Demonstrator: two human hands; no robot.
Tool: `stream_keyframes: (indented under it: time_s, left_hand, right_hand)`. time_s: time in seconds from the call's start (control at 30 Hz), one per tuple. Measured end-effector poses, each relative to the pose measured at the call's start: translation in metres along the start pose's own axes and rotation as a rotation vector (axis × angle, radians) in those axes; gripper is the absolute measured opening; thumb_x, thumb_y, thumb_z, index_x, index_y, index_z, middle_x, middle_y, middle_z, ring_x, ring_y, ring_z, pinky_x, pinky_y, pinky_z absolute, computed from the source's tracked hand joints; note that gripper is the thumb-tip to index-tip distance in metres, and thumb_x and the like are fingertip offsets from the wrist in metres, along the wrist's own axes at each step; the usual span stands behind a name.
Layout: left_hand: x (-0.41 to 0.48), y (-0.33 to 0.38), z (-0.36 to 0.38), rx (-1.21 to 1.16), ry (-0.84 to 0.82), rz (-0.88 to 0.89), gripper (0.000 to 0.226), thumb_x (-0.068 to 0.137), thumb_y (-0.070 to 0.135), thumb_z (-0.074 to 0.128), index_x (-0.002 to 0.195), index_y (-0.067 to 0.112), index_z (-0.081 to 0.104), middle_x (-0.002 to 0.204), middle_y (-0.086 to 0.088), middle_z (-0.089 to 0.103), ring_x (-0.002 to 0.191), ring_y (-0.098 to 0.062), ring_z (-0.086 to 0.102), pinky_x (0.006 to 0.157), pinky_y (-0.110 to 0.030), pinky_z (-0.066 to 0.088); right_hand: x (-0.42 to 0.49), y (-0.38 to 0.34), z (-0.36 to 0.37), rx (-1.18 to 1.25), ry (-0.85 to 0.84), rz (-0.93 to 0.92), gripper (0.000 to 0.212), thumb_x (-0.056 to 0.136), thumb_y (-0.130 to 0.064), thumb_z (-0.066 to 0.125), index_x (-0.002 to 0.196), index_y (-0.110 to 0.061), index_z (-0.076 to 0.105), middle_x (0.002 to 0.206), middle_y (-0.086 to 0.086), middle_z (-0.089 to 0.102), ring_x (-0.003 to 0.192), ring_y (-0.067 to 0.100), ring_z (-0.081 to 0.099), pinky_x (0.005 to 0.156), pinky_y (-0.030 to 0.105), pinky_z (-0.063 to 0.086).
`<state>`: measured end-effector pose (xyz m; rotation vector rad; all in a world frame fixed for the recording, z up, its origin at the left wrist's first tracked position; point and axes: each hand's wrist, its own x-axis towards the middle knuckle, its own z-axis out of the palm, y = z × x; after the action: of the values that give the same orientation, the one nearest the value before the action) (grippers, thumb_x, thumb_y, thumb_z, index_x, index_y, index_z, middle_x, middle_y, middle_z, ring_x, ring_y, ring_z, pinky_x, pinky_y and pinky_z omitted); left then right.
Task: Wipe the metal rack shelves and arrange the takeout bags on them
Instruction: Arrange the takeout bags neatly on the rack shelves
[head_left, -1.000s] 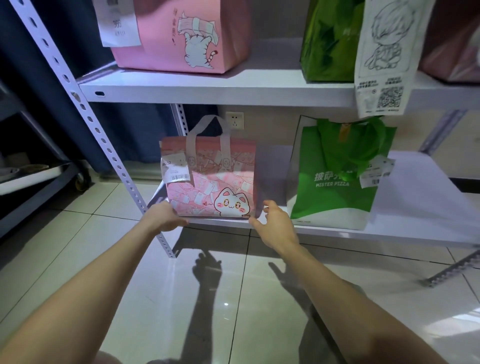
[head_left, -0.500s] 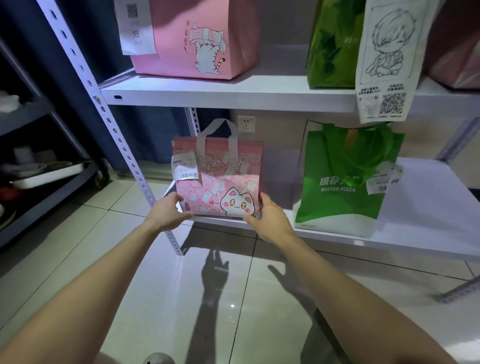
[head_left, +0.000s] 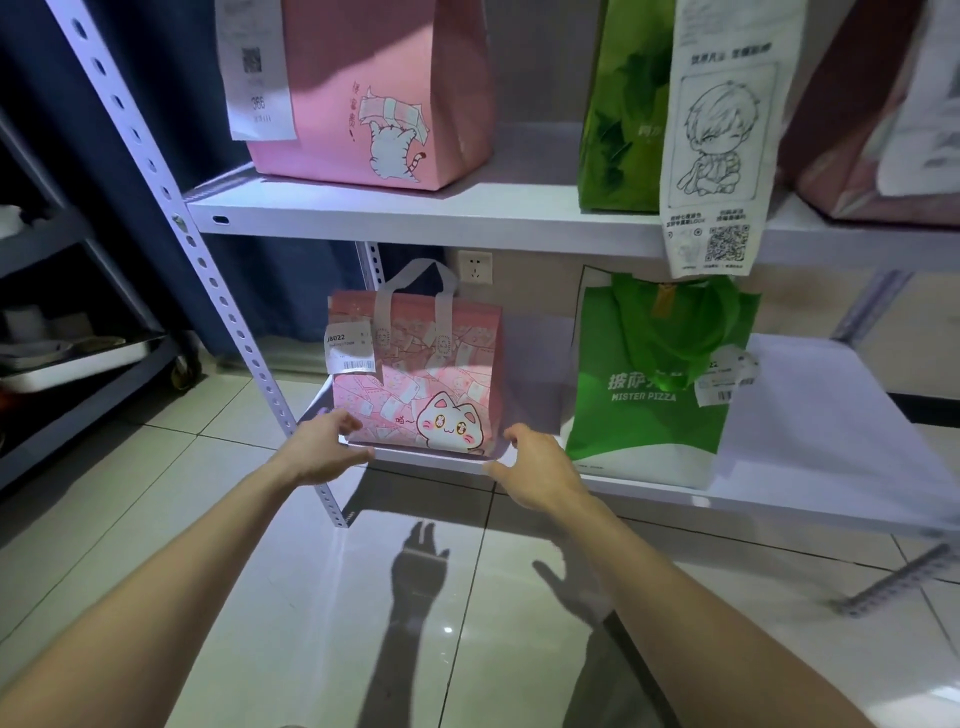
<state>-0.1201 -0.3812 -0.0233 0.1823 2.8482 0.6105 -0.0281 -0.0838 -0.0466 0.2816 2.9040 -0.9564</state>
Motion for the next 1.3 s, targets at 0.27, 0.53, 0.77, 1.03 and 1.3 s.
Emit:
stream_keyframes:
  time_s: [0.27, 0.53, 0.77, 1.03, 1.3]
  left_hand:
    - [-0.058, 0.037, -0.056, -0.137, 0.027, 0.089, 0.042, 0.098, 0.035, 0.081, 0.135, 0.021, 0.068, 0.135, 0.003, 0.071, 0.109, -0.013, 0.074, 0.1, -0.035, 0.062]
    - [-0.047, 0.071, -0.159, -0.423, 0.549, 0.262, 0.021, 0.099, 0.027, 0.08, 0.119, 0.027, 0.075, 0.108, 0.015, 0.079, 0.102, -0.004, 0.075, 0.097, -0.031, 0.061]
    - [-0.007, 0.087, -0.222, -0.522, 0.779, 0.399, 0.037, 0.092, 0.03, 0.079, 0.127, 0.03, 0.065, 0.123, 0.013, 0.068, 0.111, 0.0, 0.066, 0.09, -0.025, 0.059]
    - [0.056, 0.086, -0.268, -0.544, 0.502, 0.28, 0.14, 0.073, 0.047, 0.098, 0.172, 0.024, 0.002, 0.174, -0.008, 0.019, 0.153, -0.024, 0.037, 0.122, -0.041, 0.038]
    - [0.09, 0.073, -0.263, -0.593, 0.377, 0.347, 0.086, 0.065, 0.055, 0.093, 0.134, 0.03, 0.048, 0.125, 0.019, 0.068, 0.118, -0.011, 0.066, 0.098, -0.039, 0.056]
  right_hand:
    - [-0.004, -0.056, -0.06, -0.092, -0.077, -0.251, 0.044, 0.095, -0.042, 0.071, 0.134, -0.022, 0.066, 0.125, -0.001, 0.07, 0.104, 0.019, 0.066, 0.092, 0.039, 0.057]
    - [-0.008, -0.163, -0.145, 0.138, 0.361, -0.57, 0.016, 0.094, -0.046, 0.07, 0.092, -0.032, 0.076, 0.082, -0.022, 0.071, 0.075, -0.005, 0.065, 0.072, 0.022, 0.059]
    - [0.029, -0.232, -0.197, 0.243, 0.751, -0.51, 0.044, 0.087, -0.045, 0.082, 0.113, -0.019, 0.058, 0.112, -0.002, 0.057, 0.098, 0.018, 0.059, 0.086, 0.036, 0.055]
    - [0.078, -0.236, -0.177, 0.283, 0.683, -0.156, 0.083, 0.09, -0.057, 0.075, 0.152, -0.016, 0.037, 0.147, 0.007, 0.054, 0.131, 0.031, 0.058, 0.102, 0.053, 0.055]
    - [0.09, -0.232, -0.18, 0.312, 0.625, -0.054, 0.047, 0.082, -0.05, 0.074, 0.118, -0.033, 0.049, 0.11, -0.012, 0.065, 0.103, 0.02, 0.066, 0.079, 0.033, 0.051]
